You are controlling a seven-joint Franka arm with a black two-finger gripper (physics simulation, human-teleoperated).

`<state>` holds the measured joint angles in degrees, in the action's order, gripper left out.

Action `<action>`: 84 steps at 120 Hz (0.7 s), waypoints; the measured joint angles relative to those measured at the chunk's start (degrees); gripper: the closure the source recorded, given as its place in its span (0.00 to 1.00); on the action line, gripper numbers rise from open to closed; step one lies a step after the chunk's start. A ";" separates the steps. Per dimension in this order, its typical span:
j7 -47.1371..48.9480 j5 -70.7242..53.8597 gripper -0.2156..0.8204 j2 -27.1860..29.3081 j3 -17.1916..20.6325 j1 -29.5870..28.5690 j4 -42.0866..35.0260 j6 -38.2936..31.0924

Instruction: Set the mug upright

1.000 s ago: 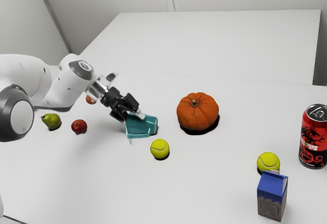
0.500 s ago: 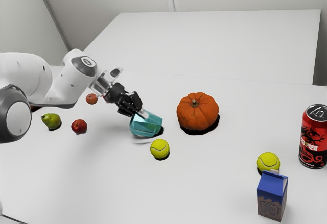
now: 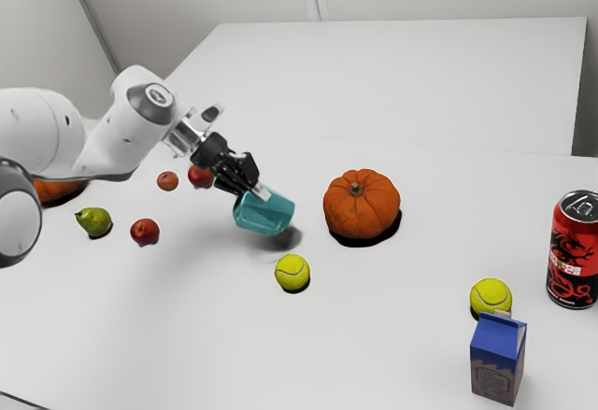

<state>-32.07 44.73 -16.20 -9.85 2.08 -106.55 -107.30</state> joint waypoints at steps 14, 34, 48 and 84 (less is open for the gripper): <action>0.47 -9.84 0.92 4.30 0.03 3.29 -0.70 -4.26; 2.06 -24.82 0.92 7.24 0.02 5.87 -1.86 -7.54; 4.38 -32.56 0.93 7.60 0.09 6.97 -2.04 -7.56; 12.84 -47.55 0.92 5.57 1.13 10.25 -0.95 -5.23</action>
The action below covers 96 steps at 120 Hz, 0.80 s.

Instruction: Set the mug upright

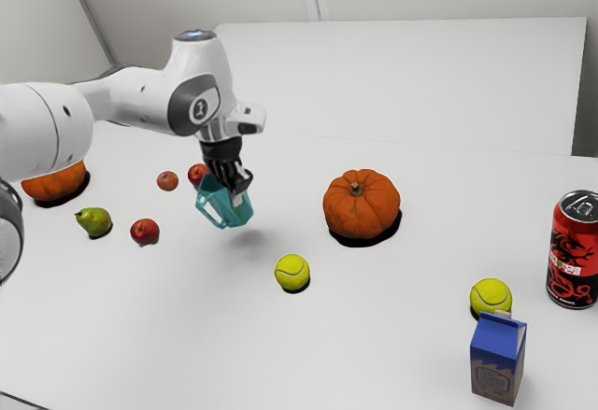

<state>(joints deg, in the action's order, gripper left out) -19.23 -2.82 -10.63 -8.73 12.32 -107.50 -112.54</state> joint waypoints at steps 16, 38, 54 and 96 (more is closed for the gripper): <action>3.57 -2.82 0.92 -2.09 0.04 0.64 1.18 1.39; 8.46 -6.46 0.92 -3.85 0.04 1.03 1.40 2.00; 11.61 -7.92 0.92 -5.21 0.04 1.29 1.76 2.02; 17.23 -7.82 0.92 -7.77 0.04 1.30 1.91 0.89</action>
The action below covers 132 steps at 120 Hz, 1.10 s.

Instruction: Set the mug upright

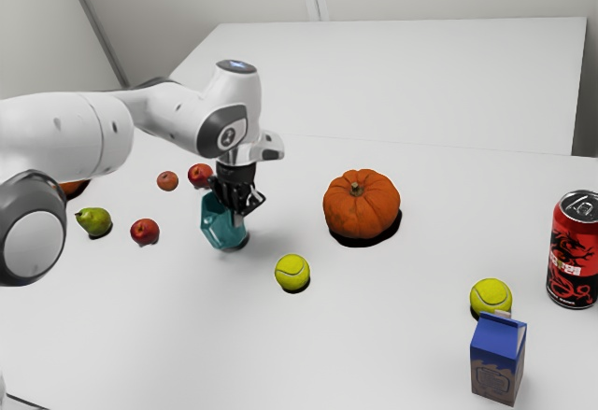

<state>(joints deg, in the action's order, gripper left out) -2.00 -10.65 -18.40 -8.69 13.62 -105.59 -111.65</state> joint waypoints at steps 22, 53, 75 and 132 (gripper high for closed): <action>2.06 0.86 0.89 -0.44 -0.01 0.00 0.00 -0.54; 4.27 2.75 0.44 2.76 -0.01 0.09 0.00 -0.35; 5.34 4.08 0.31 6.96 0.02 0.09 0.01 -0.21; -3.88 14.30 0.22 12.51 5.76 -9.23 14.86 8.81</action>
<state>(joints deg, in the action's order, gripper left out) -5.88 3.65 -5.89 -2.93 4.40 -90.73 -102.84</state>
